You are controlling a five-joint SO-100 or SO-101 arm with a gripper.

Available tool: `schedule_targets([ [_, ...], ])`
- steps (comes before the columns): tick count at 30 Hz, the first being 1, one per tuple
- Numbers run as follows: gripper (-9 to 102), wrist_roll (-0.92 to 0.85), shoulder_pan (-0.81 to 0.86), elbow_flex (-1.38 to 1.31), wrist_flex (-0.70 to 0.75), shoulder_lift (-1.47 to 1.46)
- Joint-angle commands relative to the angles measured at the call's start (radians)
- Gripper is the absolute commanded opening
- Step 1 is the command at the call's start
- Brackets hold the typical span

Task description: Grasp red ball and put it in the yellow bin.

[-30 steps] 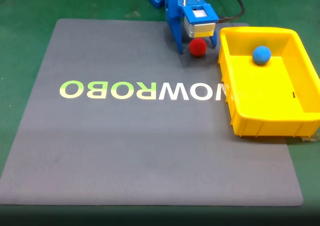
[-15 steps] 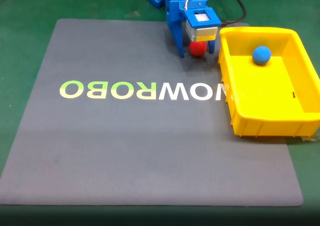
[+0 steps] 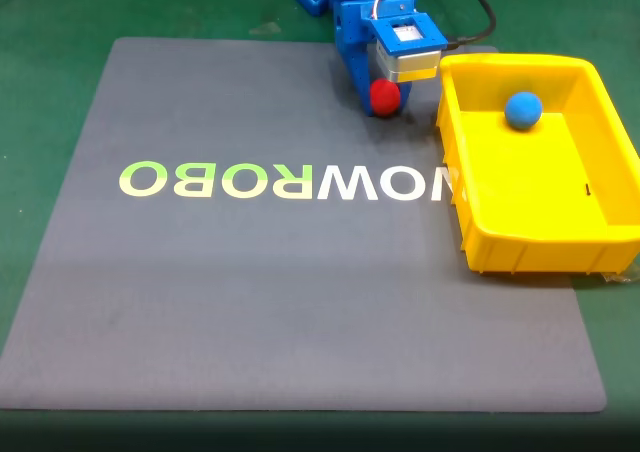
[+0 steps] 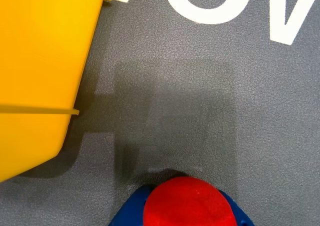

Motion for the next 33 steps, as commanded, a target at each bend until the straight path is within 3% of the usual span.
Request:
schedule_targets([
  [1,0,-0.003,0.017,-0.029,-0.011,0.008],
  [15,0,-0.009,0.101,-0.272,-0.023,0.175],
  [26,0,0.103,-0.183,-0.692,-0.049,-0.018],
  [33,1,0.132,-0.314,-0.815,-0.209,-0.186],
])
